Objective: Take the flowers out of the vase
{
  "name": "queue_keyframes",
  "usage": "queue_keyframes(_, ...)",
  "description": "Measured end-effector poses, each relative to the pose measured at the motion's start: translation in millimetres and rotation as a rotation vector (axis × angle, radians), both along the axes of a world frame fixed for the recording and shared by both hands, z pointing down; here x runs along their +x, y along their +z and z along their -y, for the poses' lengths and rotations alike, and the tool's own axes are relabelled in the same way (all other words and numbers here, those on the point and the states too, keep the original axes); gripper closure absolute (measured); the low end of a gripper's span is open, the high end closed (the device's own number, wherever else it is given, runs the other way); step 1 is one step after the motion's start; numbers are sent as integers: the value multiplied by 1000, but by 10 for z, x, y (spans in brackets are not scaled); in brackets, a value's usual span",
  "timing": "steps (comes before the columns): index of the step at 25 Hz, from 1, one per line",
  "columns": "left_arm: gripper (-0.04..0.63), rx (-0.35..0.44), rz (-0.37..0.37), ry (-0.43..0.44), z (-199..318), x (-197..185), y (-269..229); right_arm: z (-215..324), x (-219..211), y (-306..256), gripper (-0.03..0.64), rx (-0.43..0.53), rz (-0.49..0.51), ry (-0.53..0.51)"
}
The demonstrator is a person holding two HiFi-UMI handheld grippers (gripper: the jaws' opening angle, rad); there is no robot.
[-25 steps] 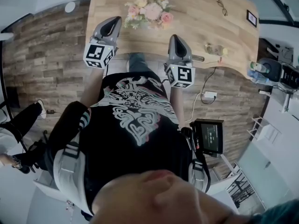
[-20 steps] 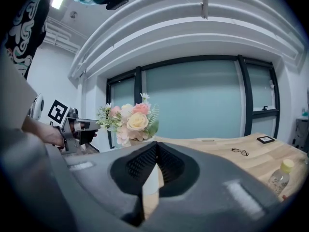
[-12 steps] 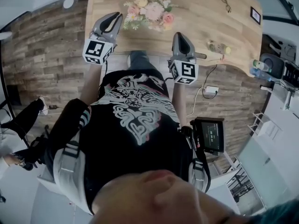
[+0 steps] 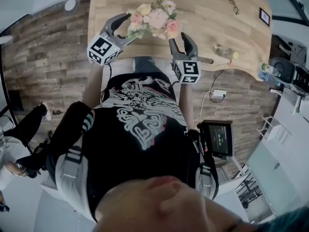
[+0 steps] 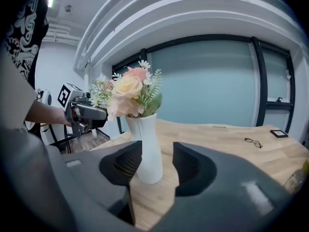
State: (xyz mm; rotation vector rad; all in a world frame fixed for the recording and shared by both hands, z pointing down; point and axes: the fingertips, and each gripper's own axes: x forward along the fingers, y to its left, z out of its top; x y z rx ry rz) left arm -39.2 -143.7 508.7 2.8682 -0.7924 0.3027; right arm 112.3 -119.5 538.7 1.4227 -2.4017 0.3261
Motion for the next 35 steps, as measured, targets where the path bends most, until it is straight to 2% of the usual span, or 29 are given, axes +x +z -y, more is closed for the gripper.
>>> queue_keyframes(6,285,-8,-8,93,43,175,19,157,-148,168,373,-30,-46,-96)
queue_keyframes(11,285,0,-9,157,85,242,-5,275,-374,222,301,-40,-54,-224)
queue_keyframes(15,285,32,-35,181,123,266,-117,383,-531,195,299,-19,-53,-283)
queue_keyframes(20,284,26,-5,238,259,313,39,600,-726,200,299,47,-55,-360)
queue_keyframes(35,285,67,5,314,245,564,-156,795,-809,41,290,105,12,-337)
